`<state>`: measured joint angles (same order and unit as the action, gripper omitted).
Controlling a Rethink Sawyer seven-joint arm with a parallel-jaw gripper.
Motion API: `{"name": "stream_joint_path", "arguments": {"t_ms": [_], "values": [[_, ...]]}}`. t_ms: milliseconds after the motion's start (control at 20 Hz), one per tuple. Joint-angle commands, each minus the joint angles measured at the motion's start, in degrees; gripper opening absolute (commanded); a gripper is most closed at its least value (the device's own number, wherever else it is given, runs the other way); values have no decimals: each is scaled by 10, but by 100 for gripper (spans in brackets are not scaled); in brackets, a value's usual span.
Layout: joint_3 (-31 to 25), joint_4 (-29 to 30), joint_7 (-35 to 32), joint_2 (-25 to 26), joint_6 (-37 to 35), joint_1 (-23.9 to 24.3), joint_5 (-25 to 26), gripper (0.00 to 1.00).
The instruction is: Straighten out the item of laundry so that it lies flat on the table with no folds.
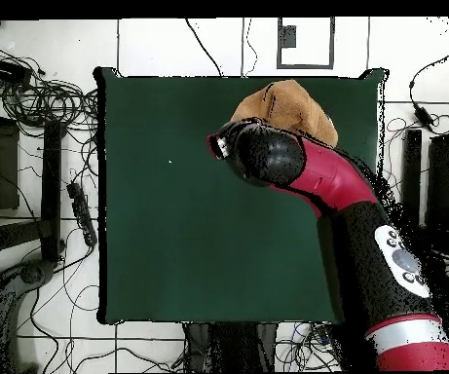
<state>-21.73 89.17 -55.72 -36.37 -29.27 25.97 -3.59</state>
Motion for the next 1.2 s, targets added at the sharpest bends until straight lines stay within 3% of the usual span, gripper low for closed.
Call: {"name": "stream_joint_path", "arguments": {"t_ms": [50, 450, 750, 900, 950, 1200], "values": [[-56, 50, -107, -1, -18, -39, -22, 100], [-33, 10, -85, -32, -91, -78, -3, 100], [-25, -97, -56, -13, -184, -121, 17, 100], [-25, -124, -53, -2, -201, -131, 21, 100], [-26, -186, -50, 28, -232, -152, 27, 100], [-34, -353, -26, 116, -308, -193, 43, 100]]}}
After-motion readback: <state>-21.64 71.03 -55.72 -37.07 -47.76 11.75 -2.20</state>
